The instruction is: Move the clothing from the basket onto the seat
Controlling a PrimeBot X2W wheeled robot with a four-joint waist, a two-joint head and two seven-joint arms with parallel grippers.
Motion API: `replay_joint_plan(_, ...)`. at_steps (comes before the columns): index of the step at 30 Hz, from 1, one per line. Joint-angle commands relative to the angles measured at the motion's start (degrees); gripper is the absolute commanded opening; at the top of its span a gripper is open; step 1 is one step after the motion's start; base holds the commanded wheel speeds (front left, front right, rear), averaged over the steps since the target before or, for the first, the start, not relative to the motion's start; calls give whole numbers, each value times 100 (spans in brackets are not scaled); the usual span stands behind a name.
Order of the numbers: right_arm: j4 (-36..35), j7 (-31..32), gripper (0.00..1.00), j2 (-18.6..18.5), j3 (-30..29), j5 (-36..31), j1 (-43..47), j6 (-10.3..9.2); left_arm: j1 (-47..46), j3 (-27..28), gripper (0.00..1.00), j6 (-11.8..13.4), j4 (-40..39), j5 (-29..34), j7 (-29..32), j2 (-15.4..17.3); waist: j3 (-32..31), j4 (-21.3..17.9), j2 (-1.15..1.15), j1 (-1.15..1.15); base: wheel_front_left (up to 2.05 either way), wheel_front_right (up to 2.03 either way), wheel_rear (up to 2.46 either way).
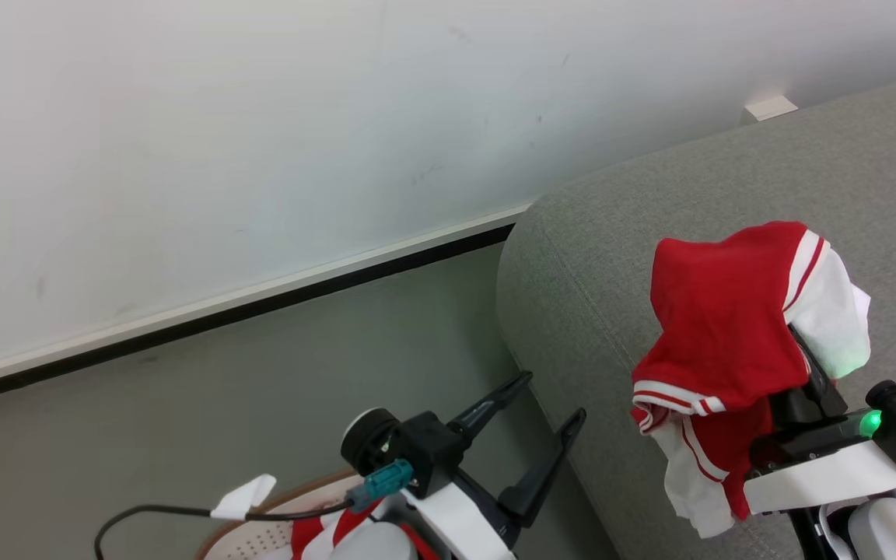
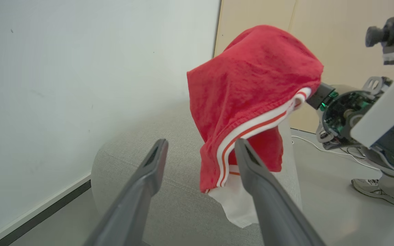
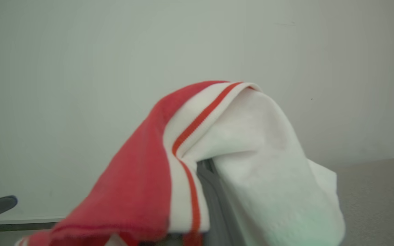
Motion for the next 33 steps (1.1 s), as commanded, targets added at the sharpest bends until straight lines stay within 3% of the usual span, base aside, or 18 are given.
replay_joint_plan(1, -38, -2, 0, -68, -38, -5, 34, -12, 97, 24, 100, -27, 27, 83, -2, -18, -3, 15, -1, 0, 0, 0, 0)
replay_joint_plan(8, 80, -2, 0, -247, -141, -46, -264, -12, -24, 69, 100, -78, 94, 167, -2, -137, 115, 169, -1, 0, 0, 0, 0)
replay_joint_plan(14, 434, -1, 0, -518, -253, 203, -1132, -12, -232, 79, 100, -116, 125, 269, -2, -129, 610, 425, -1, 0, 0, 0, 0)
replay_joint_plan(28, 2029, 66, 0, -2029, -716, 456, -3845, -12, -1137, 3, 100, -126, 19, 460, -3, 58, 2443, 1318, -1, 0, 0, 0, 0)
replay_joint_plan(33, 2561, 35, 0, -2467, -1009, 160, -4449, -12, -1391, 31, 100, -128, -58, 548, -3, 48, 3054, 1563, -1, 0, 0, 0, 0)
